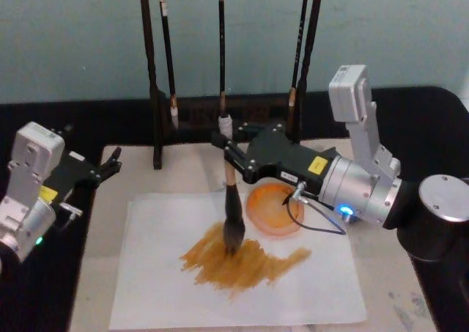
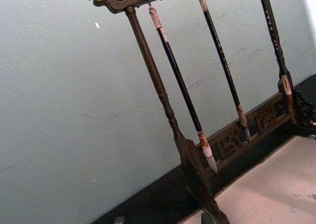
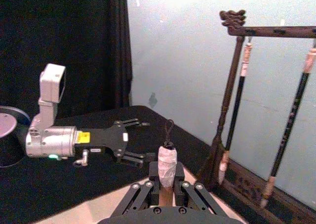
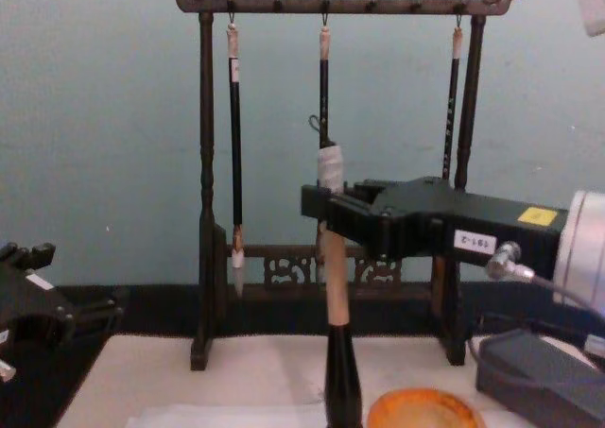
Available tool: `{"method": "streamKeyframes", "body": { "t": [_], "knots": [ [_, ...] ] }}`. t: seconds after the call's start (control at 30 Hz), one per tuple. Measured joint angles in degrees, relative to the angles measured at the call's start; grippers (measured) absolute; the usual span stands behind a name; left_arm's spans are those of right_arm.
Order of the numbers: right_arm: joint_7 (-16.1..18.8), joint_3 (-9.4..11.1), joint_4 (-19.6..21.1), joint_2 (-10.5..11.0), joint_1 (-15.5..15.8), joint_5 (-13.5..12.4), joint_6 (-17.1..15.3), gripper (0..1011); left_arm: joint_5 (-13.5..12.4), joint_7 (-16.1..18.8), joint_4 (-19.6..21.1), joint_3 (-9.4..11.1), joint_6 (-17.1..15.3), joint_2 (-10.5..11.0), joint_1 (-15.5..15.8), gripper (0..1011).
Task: Pick up the brush from the inkstone, write on the paper, then place the brush back to its original position.
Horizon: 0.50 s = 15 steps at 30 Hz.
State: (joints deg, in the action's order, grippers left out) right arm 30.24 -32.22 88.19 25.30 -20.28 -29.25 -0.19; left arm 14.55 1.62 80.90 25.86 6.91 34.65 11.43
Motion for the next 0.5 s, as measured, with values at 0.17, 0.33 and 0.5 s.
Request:
{"method": "streamKeyframes", "body": {
  "t": [0.17, 0.33, 0.5],
  "knots": [
    [-0.18, 0.99, -0.07, -0.09, 0.25, 0.44, 0.06, 163, 0.0, 0.0, 0.0, 0.0, 0.0, 0.0, 0.0, 1009],
    [-0.08, 1.64, -0.04, -0.33, 0.52, 0.71, 0.06, 164, 0.0, 0.0, 0.0, 0.0, 0.0, 0.0, 0.0, 1010],
    [0.4, 1.94, 0.4, -0.66, 0.68, 0.67, 0.07, 163, 0.0, 0.0, 0.0, 0.0, 0.0, 0.0, 0.0, 1010]
  ]
}}
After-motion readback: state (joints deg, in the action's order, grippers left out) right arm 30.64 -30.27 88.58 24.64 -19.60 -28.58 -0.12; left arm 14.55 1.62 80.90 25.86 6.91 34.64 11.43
